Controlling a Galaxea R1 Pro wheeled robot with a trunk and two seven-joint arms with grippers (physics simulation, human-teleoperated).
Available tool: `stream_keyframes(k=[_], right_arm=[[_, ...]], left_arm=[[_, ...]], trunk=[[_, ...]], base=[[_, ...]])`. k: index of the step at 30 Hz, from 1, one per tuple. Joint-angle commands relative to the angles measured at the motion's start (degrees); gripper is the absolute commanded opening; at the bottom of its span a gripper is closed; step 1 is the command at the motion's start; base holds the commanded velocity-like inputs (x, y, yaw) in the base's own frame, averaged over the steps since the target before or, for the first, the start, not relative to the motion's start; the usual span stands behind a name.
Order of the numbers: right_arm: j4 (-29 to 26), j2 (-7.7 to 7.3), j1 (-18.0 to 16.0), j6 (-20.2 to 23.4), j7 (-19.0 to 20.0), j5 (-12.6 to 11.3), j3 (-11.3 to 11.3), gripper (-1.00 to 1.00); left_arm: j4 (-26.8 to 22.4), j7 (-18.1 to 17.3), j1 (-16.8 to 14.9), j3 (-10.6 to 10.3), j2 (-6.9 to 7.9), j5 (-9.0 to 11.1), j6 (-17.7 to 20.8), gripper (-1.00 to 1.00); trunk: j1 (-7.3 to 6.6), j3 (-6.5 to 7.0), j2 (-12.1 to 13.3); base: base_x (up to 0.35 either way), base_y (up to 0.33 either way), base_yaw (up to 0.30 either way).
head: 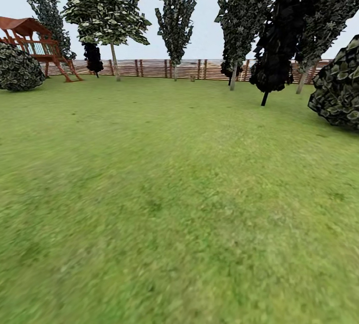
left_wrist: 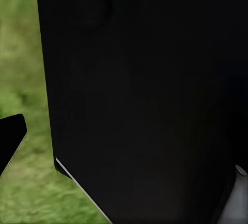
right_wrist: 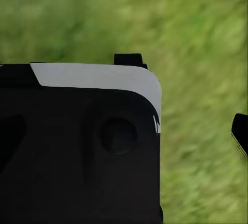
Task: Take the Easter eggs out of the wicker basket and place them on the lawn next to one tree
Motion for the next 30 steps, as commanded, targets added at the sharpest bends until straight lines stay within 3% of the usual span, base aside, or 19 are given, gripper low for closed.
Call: stream_keyframes(k=[1, 30], right_arm=[[0.06, -0.01, -0.03, -0.21, 0.17, 0.12, -0.28, 1.00], [0.06, 0.02, -0.03, -0.21, 0.16, 0.12, -0.28, 1.00]], left_arm=[[0.00, -0.07, -0.01, 0.13, -0.01, 0.07, -0.13, 1.00], [0.00, 0.10, -0.01, 0.09, -0.01, 0.07, -0.13, 1.00]], trunk=[[0.03, -0.05, -0.02], [0.03, -0.05, -0.02]], base=[[0.332, 0.000, 0.000], [0.332, 0.000, 0.000]])
